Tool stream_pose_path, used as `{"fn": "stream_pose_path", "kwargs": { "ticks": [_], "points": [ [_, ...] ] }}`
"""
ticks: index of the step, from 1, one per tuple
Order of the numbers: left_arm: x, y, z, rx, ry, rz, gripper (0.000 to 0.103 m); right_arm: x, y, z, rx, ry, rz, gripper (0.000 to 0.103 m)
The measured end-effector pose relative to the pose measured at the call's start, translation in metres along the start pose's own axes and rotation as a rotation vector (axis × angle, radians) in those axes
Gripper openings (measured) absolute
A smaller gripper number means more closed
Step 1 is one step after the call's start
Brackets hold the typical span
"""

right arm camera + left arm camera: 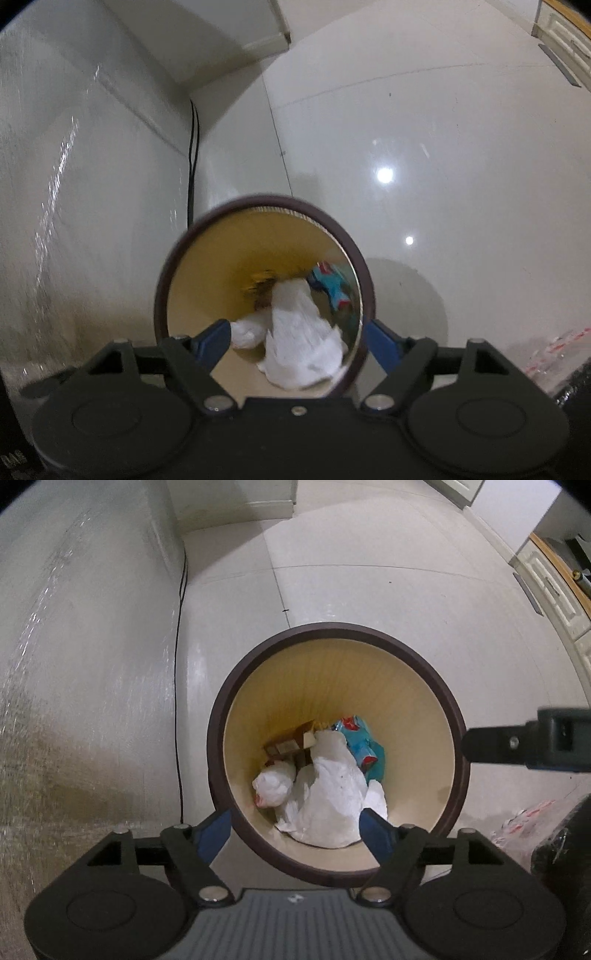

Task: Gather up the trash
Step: 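Open both tools to drop the bag and packet into the bin, then raise both tools away from the bin back toward the bed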

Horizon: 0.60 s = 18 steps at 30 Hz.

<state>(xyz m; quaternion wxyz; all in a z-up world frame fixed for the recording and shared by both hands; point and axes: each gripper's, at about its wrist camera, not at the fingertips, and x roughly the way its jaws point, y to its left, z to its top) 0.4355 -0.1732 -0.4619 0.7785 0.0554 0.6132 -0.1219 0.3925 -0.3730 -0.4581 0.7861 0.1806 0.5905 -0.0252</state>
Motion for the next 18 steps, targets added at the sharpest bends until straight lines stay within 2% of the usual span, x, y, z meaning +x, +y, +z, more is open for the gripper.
{"fn": "stream_pose_path", "kwargs": {
  "ticks": [4,11,18],
  "points": [
    [-0.006,0.001,-0.003,-0.022,0.002,-0.003,0.09,-0.004,-0.001,-0.005,-0.006,-0.019,0.009,0.101],
    [-0.027,0.002,-0.005,-0.059,-0.009,-0.005,0.103,-0.017,-0.003,-0.01,-0.023,-0.04,-0.002,0.103],
    [-0.05,0.005,-0.008,-0.079,-0.013,0.024,0.103,-0.031,-0.003,-0.02,-0.058,-0.039,-0.043,0.103]
  ]
}}
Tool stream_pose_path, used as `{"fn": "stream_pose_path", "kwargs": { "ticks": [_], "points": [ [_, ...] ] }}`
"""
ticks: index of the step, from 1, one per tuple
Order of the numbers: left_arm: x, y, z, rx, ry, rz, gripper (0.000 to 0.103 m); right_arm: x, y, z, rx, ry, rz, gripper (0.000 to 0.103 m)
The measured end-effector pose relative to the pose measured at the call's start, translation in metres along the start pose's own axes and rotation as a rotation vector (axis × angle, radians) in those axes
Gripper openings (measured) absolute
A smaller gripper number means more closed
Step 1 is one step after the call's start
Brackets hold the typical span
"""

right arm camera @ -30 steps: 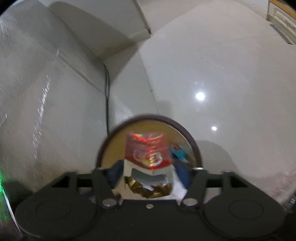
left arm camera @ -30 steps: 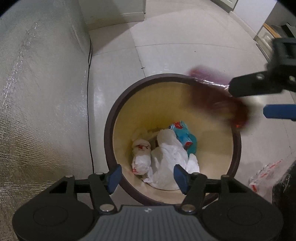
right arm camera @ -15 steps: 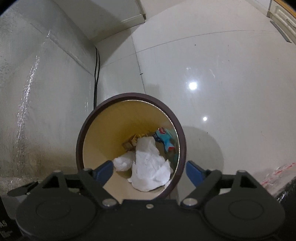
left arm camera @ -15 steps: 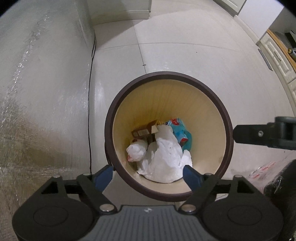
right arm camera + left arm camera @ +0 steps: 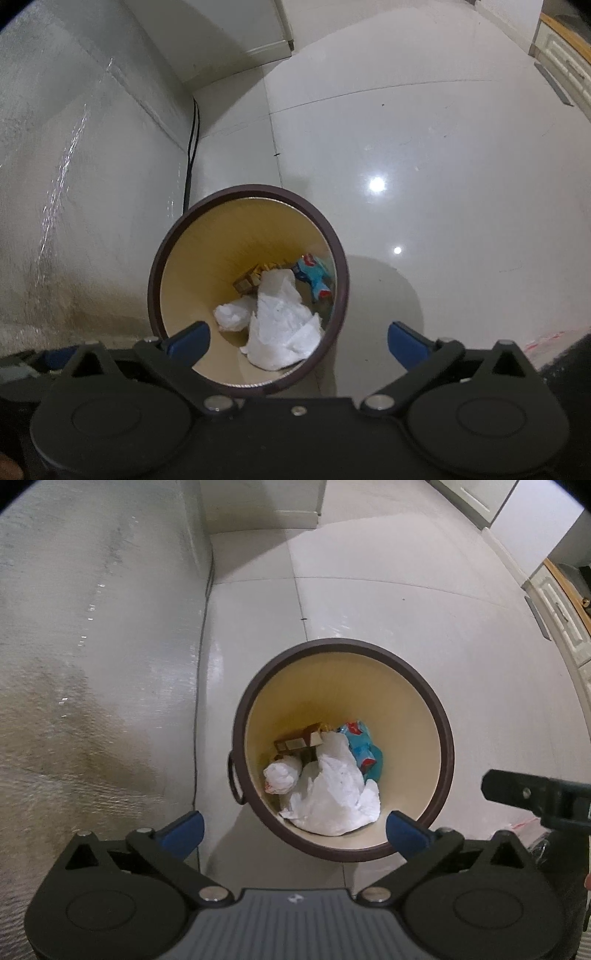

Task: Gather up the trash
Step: 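Raise both tools away from the bin back toward the bed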

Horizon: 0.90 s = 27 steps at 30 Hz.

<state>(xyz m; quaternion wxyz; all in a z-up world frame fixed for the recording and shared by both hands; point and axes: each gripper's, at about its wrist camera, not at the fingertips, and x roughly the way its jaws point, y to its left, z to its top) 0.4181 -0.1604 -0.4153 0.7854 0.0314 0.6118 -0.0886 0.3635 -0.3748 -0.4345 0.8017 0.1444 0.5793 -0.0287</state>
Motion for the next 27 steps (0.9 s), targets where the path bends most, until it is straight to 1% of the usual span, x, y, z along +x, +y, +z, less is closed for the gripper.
{"fn": "stream_pose_path", "kwargs": {
  "ticks": [8,14,23,27],
  "points": [
    [-0.031,0.007,-0.013,-0.027,-0.015,0.024,0.103,-0.027,-0.003,-0.014,-0.014,-0.031,-0.013,0.103],
    [-0.056,0.007,-0.023,-0.029,-0.044,0.043,0.103,-0.054,-0.004,-0.025,-0.024,-0.063,-0.027,0.103],
    [-0.102,0.005,-0.052,-0.02,-0.095,0.052,0.103,-0.102,0.0,-0.053,-0.06,-0.121,-0.044,0.103],
    [-0.121,0.004,-0.063,-0.016,-0.12,0.053,0.103,-0.122,-0.003,-0.066,-0.056,-0.147,-0.05,0.103]
  ]
}}
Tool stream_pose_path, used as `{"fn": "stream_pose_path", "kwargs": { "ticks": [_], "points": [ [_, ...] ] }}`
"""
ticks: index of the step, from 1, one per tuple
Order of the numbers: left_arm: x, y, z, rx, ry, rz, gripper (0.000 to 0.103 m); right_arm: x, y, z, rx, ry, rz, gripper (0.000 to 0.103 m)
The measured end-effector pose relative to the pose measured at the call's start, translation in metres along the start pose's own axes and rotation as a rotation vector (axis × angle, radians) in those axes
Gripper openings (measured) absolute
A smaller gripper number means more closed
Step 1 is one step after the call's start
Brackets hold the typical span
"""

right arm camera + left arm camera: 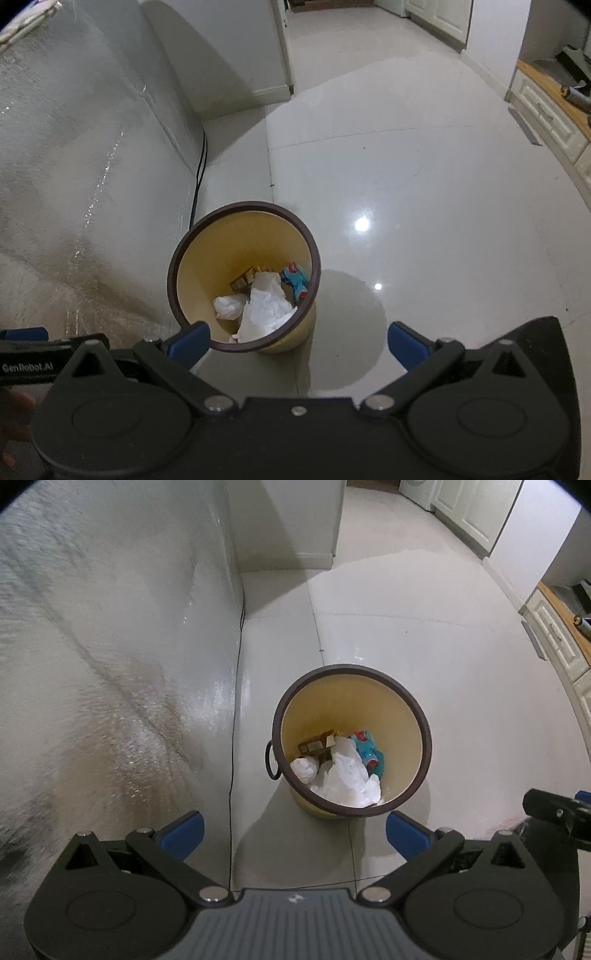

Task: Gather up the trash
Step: 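Raise both tools away from the bin back toward the bed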

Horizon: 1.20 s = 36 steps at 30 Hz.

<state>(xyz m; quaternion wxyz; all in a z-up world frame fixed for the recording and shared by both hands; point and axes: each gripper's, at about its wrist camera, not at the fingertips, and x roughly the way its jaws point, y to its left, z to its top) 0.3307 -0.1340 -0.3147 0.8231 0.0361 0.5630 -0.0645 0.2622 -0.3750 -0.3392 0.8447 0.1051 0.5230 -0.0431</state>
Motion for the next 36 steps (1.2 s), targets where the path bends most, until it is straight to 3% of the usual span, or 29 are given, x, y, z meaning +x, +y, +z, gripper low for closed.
{"fn": "stream_pose_path", "kwargs": {
  "ticks": [16,19,27,36],
  "points": [
    [-0.111,-0.011,-0.037,0.073,-0.153,-0.066,0.103,-0.104,-0.005,-0.044,0.03,-0.127,-0.013,0.103],
    [-0.136,-0.017,-0.044,0.099,-0.205,-0.063,0.103,-0.131,-0.005,-0.052,0.025,-0.173,-0.013,0.103],
    [-0.201,-0.025,-0.067,0.137,-0.309,-0.148,0.103,-0.2,0.002,-0.074,0.008,-0.289,-0.029,0.103],
    [-0.295,-0.026,-0.091,0.183,-0.513,-0.197,0.103,-0.29,0.018,-0.092,-0.011,-0.48,-0.01,0.103]
  ]
}}
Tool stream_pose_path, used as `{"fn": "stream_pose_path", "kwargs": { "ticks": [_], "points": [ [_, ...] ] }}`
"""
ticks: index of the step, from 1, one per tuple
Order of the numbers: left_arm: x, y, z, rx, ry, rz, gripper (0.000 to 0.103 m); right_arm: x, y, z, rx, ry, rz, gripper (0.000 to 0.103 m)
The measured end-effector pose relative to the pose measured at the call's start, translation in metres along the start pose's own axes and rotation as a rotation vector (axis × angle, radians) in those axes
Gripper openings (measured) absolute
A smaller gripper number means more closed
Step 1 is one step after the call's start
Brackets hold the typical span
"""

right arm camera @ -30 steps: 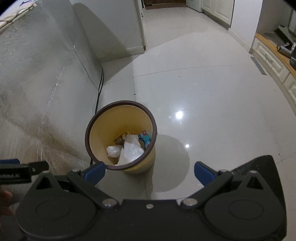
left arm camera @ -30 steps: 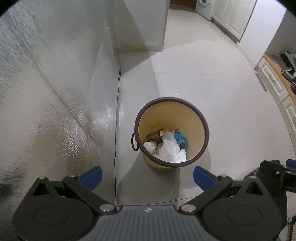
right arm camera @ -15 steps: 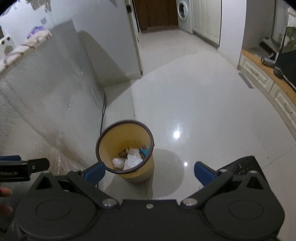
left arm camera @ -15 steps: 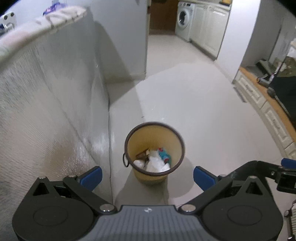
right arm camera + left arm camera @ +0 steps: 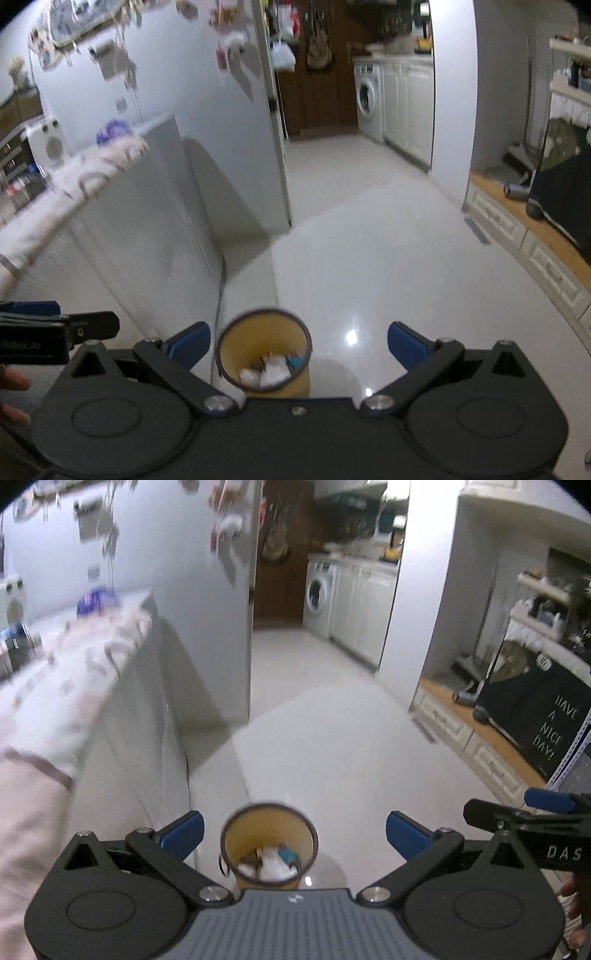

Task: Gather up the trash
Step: 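Raise both tools away from the bin back toward the bed, then grasp the clear plastic water bottle with the left tool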

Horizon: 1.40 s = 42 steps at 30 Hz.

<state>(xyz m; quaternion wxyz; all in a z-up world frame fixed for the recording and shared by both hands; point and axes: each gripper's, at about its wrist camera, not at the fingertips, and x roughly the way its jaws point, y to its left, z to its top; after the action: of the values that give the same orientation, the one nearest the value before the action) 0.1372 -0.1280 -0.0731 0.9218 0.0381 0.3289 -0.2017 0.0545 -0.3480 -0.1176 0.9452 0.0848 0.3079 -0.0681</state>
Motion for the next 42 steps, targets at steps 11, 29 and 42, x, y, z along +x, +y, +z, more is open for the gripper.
{"fn": "stream_pose_path", "kwargs": {
  "ticks": [11,29,42],
  "points": [
    [-0.109,0.021,0.022,-0.012,-0.245,0.051,0.103,-0.089,0.044,0.042,-0.078,-0.249,0.091,0.103],
    [-0.206,0.163,0.043,-0.058,-0.416,0.32,0.103,-0.09,0.18,0.087,-0.18,-0.338,0.306,0.103],
    [-0.194,0.306,0.108,-0.146,-0.402,0.434,0.103,-0.048,0.281,0.124,-0.231,-0.313,0.405,0.103]
  ]
}}
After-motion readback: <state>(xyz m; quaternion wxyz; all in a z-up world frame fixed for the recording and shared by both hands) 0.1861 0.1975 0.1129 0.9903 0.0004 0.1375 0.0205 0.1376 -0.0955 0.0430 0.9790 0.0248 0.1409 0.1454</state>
